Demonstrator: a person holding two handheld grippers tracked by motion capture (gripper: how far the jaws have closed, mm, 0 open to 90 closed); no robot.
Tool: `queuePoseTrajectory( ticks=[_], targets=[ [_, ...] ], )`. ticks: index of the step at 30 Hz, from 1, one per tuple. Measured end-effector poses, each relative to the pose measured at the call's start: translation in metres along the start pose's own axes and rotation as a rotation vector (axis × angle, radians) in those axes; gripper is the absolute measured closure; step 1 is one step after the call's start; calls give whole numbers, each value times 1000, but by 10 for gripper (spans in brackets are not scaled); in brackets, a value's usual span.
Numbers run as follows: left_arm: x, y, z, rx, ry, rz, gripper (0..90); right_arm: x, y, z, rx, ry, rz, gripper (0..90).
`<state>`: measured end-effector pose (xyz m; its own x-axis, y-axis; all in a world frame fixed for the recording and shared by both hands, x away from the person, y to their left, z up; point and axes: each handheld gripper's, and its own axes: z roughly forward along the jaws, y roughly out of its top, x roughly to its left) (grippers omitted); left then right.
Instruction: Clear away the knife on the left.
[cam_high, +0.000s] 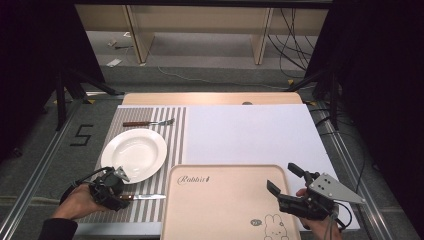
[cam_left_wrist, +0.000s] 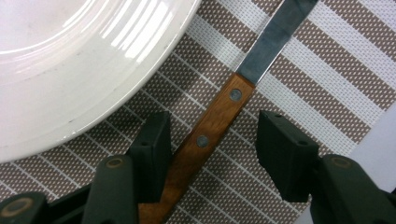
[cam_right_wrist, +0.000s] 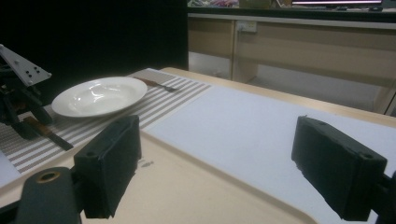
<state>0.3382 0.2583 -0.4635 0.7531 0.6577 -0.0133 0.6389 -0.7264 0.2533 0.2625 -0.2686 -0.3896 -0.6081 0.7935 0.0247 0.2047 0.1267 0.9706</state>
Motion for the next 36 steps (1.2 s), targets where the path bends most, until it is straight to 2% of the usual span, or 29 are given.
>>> queuePoseTrajectory(
  ticks=[3,11,18,24,29,35,36],
  targets=[
    [-1,2,0,14,3,1,490,0,0,0,1,0,-1,168],
    [-3,10,0,71,-3,36,565,0,0,0,2,0,-2,169],
    [-7,14,0,95,-5,88,656,0,0,0,1,1,-2,169],
    [-9,15,0,101,-20,112,751,0,0,0,0,1,-3,169],
    [-10,17,0,109,-13,114,764,0,0,0,1,2,-4,169],
    [-11,18,-3,114,-8,90,768,0,0,0,1,3,-3,169],
    [-11,17,-4,105,-13,76,768,0,0,0,1,3,-4,169]
  ],
)
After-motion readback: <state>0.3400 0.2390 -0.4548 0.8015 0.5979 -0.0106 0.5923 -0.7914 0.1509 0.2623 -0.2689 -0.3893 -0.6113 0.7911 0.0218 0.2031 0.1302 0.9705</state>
